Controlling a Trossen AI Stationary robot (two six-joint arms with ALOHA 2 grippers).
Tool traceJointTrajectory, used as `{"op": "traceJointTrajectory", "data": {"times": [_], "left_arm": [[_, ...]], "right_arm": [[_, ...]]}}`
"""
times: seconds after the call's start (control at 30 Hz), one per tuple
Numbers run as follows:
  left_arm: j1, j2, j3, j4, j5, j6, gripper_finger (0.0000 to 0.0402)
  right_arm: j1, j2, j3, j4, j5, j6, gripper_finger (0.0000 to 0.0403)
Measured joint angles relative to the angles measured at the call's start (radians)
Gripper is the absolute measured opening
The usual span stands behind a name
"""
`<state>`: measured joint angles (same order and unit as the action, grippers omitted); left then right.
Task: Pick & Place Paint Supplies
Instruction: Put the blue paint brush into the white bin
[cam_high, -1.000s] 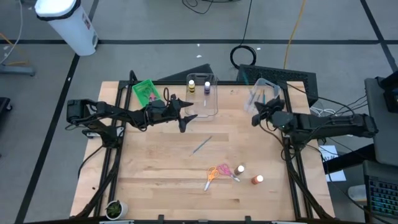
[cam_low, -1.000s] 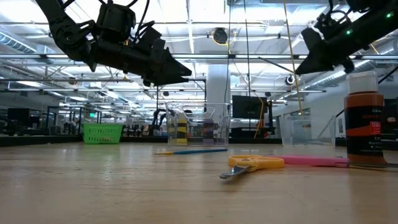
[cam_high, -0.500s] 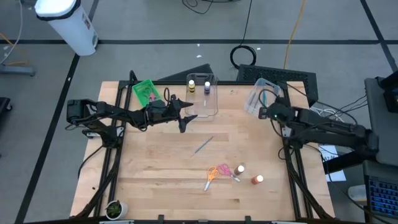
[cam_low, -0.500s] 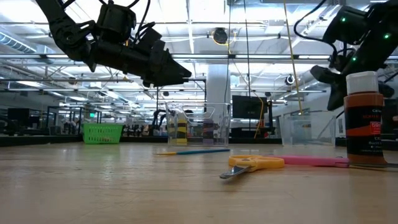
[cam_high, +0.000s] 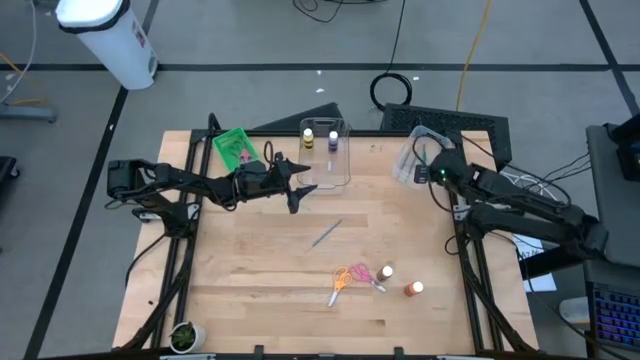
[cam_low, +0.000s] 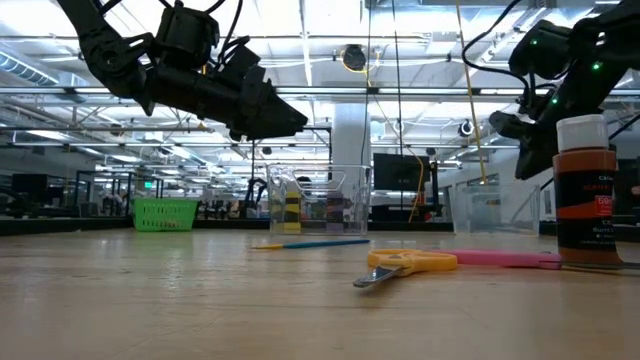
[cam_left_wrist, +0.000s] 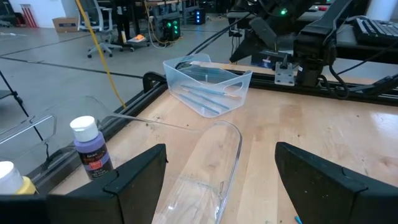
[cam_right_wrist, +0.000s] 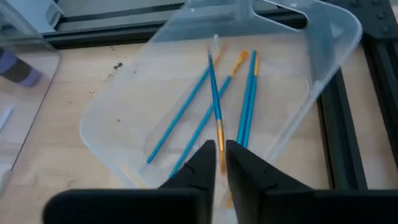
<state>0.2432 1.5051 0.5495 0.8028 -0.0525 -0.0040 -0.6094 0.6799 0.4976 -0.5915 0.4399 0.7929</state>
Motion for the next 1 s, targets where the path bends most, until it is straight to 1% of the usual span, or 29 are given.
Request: {"op": "traceJointTrajectory", "data": {"times": [0.2, 0.3, 0.37, 0.43, 0.53, 0.6, 0.63, 0.7, 0.77, 0.83, 0.93, 1.0], "left_arm": [[0.000, 0.000, 0.000, 0.000, 0.000, 0.000, 0.0308], [0.000, 0.000, 0.000, 0.000, 0.000, -0.001, 0.0308], [0.000, 0.000, 0.000, 0.000, 0.001, -0.012, 0.0308], [-0.009, 0.000, 0.000, 0.000, 0.009, -0.036, 0.0308], [-0.043, -0.023, 0.011, -0.045, 0.027, -0.046, 0.0308], [-0.081, -0.051, 0.049, -0.133, 0.026, -0.027, 0.0308], [-0.104, -0.068, 0.072, -0.209, 0.024, -0.021, 0.0308], [-0.158, -0.090, 0.134, -0.399, 0.022, -0.020, 0.0308], [-0.219, -0.090, 0.199, -0.585, 0.008, -0.022, 0.0308], [-0.279, -0.082, 0.252, -0.750, -0.009, -0.028, 0.0308], [-0.361, -0.045, 0.290, -0.877, -0.032, -0.032, 0.0308], [-0.408, -0.019, 0.288, -0.929, -0.036, -0.046, 0.0308]], "right_arm": [[0.000, 0.040, 0.000, 0.073, 0.000, -0.070, 0.0110], [0.003, 0.042, 0.000, 0.151, -0.004, -0.129, 0.0145], [0.010, 0.041, 0.000, 0.229, -0.042, -0.192, 0.0164], [0.017, 0.036, 0.000, 0.327, -0.102, -0.262, 0.0177], [0.038, 0.031, 0.000, 0.492, -0.224, -0.373, 0.0187], [0.062, 0.029, 0.000, 0.599, -0.324, -0.435, 0.0189], [0.076, 0.029, 0.000, 0.652, -0.375, -0.460, 0.0189], [0.112, 0.029, 0.001, 0.745, -0.466, -0.509, 0.0187], [0.156, 0.029, 0.001, 0.820, -0.531, -0.562, 0.0183], [0.210, 0.030, 0.001, 0.874, -0.553, -0.618, 0.0177], [0.296, 0.042, 0.001, 0.914, -0.528, -0.697, 0.0170], [0.350, 0.058, 0.001, 0.935, -0.478, -0.721, 0.0166]]}}
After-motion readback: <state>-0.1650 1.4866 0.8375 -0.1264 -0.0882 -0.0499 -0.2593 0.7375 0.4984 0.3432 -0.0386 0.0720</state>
